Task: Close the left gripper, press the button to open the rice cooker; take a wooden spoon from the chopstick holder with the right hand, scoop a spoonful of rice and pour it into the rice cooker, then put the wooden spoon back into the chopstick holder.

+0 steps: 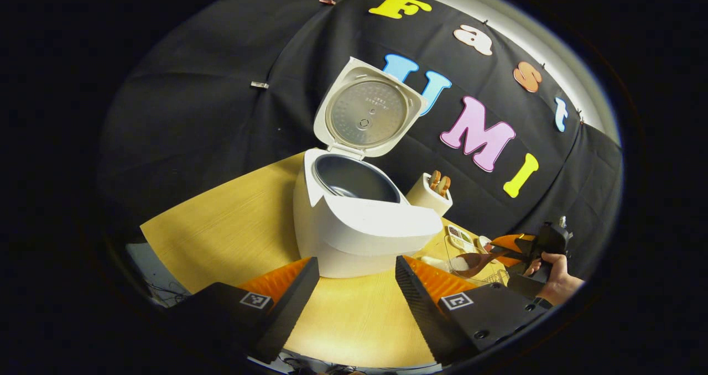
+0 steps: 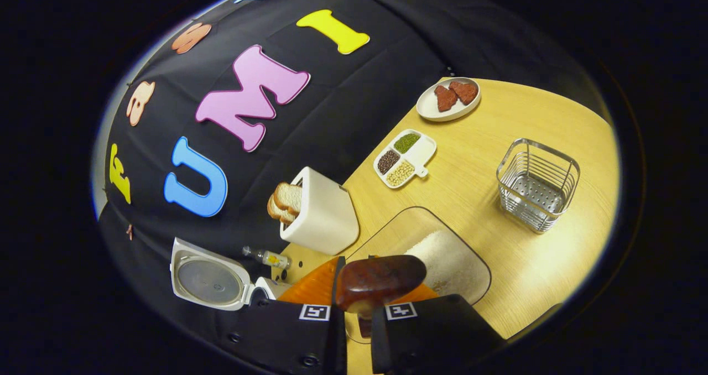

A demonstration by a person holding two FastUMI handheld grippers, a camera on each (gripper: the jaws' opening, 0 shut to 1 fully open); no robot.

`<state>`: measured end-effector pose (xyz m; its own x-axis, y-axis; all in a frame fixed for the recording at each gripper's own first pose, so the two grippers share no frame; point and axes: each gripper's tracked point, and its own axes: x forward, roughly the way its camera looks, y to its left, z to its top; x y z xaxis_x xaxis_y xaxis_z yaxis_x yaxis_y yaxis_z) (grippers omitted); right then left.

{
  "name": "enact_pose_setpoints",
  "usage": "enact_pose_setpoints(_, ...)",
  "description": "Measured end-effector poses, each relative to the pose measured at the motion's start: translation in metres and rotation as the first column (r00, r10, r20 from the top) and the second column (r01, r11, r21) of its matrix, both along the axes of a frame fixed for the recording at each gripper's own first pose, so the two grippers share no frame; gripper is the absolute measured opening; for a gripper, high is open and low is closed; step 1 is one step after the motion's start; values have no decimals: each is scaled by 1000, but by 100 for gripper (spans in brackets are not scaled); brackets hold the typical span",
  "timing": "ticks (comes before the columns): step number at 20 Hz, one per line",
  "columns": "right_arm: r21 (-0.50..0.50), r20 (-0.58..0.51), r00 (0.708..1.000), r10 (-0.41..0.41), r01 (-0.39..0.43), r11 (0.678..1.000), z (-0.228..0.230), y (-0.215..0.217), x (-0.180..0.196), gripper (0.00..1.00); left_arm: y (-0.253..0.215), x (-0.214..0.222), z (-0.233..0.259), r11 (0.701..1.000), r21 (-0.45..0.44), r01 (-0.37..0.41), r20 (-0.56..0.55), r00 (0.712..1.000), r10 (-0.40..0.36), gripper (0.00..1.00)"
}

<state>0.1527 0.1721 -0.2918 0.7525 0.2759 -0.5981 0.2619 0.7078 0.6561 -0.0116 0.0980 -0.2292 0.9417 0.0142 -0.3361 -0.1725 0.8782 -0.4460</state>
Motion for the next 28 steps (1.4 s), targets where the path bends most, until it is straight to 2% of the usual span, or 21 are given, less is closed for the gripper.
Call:
enact_pose_setpoints(7,128,28,994,-109,105,986,41,-19,11,22,3,0,7,999,31,24,14,1000,-25,96)
enact_pose_setpoints(10,189,38,992,-120,110,976,61,-11,20,22,6,0,14,999,45,24,22,999,-25,96)
enact_pose_setpoints(11,208,41,992,-118,107,972,67,-5,22,17,6,0,16,998,51,25,27,999,-26,96)
enact_pose_setpoints(12,227,44,992,-114,102,969,74,2,25,22,6,0,18,998,57,25,30,999,-27,96)
enact_pose_setpoints(18,348,62,996,-62,36,937,114,64,36,21,18,-5,33,994,113,11,59,998,-18,96)
enact_pose_setpoints(24,382,95,994,48,-81,920,134,141,35,22,40,-16,42,996,87,-30,101,995,21,96)
enact_pose_setpoints(28,338,112,987,112,-144,930,131,192,38,22,67,-25,38,990,116,-81,94,993,71,96)
